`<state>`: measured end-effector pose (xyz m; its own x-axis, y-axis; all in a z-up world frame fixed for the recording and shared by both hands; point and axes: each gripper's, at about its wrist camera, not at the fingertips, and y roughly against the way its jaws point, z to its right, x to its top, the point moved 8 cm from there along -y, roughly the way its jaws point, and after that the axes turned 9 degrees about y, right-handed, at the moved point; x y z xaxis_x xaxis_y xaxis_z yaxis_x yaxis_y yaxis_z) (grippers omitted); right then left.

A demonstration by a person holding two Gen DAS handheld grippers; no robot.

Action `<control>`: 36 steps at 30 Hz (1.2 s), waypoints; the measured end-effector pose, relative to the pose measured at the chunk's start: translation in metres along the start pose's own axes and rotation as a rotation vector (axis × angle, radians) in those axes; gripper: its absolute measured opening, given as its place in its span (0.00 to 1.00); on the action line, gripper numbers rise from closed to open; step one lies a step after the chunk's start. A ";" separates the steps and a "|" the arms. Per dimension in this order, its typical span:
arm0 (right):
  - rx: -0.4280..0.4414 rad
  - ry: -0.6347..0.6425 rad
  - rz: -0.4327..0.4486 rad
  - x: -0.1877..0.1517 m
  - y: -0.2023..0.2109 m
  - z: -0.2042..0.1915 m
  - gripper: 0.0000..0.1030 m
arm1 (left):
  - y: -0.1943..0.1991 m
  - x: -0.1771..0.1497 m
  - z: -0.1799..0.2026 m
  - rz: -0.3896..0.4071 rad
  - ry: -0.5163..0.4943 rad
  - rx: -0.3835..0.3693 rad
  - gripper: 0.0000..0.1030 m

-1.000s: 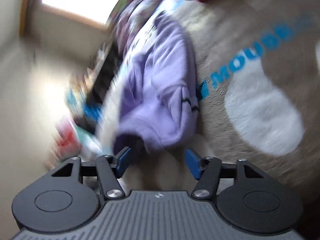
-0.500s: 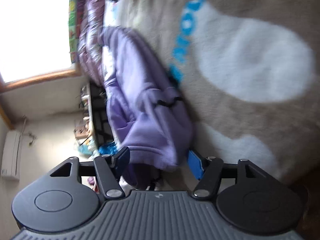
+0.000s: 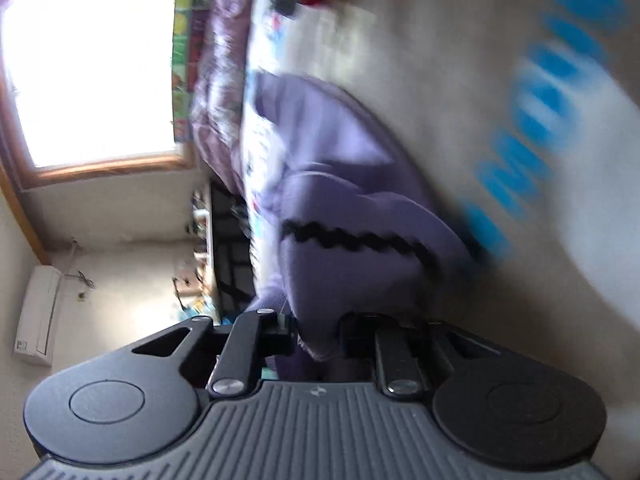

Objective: Fold clothes

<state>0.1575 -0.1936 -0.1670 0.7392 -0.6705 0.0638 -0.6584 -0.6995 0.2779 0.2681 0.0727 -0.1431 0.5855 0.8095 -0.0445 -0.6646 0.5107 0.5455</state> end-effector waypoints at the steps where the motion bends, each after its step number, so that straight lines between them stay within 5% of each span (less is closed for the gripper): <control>1: 0.012 0.016 0.014 0.014 -0.006 -0.012 0.17 | -0.002 0.006 0.015 0.011 -0.036 -0.018 0.09; 6: 0.158 0.327 0.089 0.055 -0.004 -0.093 0.16 | 0.046 -0.002 0.072 0.079 -0.331 -0.326 0.08; 7: 0.181 0.386 0.076 0.049 0.007 -0.099 0.16 | 0.058 -0.013 0.064 0.087 -0.400 -0.329 0.08; 9: 0.159 0.480 -0.008 0.027 0.024 -0.081 0.16 | 0.064 -0.035 0.020 0.081 -0.528 -0.186 0.09; 12: -0.048 0.400 -0.184 -0.016 0.036 0.013 0.22 | 0.054 -0.062 -0.081 -0.048 -0.407 0.018 0.12; 14: -0.138 0.261 -0.162 -0.027 0.054 0.073 0.22 | 0.057 -0.075 -0.128 -0.089 -0.266 0.028 0.21; 15: -0.108 0.210 -0.130 -0.028 0.062 0.081 0.21 | 0.061 -0.079 -0.138 -0.090 -0.212 0.007 0.29; 18: -0.040 0.121 -0.051 -0.027 0.079 0.090 0.37 | 0.066 -0.084 -0.141 -0.079 -0.144 -0.046 0.52; 19: -0.040 0.136 -0.039 -0.025 0.080 0.086 0.51 | 0.065 -0.082 -0.137 -0.066 -0.144 -0.050 0.55; 21: -0.040 0.150 -0.031 -0.020 0.073 0.076 0.66 | 0.062 -0.078 -0.130 -0.029 -0.157 -0.043 0.55; 24: -0.103 0.235 -0.019 -0.019 0.057 0.065 0.68 | 0.053 -0.073 -0.117 0.014 -0.148 -0.008 0.53; 26: -0.143 0.283 -0.010 -0.019 0.042 0.061 0.59 | 0.044 -0.070 -0.104 0.044 -0.194 0.040 0.15; 27: -0.161 0.304 -0.008 -0.019 0.035 0.059 0.49 | 0.041 -0.071 -0.097 0.064 -0.234 0.057 0.07; 28: -0.156 0.330 -0.008 -0.017 0.027 0.053 0.22 | 0.045 -0.072 -0.086 0.090 -0.277 0.044 0.07; 29: -0.139 0.366 0.015 -0.027 0.026 0.044 0.17 | 0.054 -0.074 -0.073 0.112 -0.307 -0.001 0.07; 32: -0.017 0.480 0.091 -0.024 0.042 0.005 0.15 | 0.080 -0.083 -0.057 0.163 -0.395 -0.077 0.06; 35: -0.117 0.368 -0.062 -0.030 0.033 0.064 0.12 | 0.058 -0.084 -0.118 0.085 -0.339 0.086 0.06; 36: -0.129 0.323 -0.082 -0.028 0.027 0.079 0.07 | 0.054 -0.084 -0.137 0.067 -0.296 0.083 0.09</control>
<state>0.1081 -0.2133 -0.2371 0.8089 -0.4860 0.3308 -0.5871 -0.6969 0.4119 0.1193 0.0716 -0.2242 0.6594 0.7148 0.2329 -0.6734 0.4239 0.6057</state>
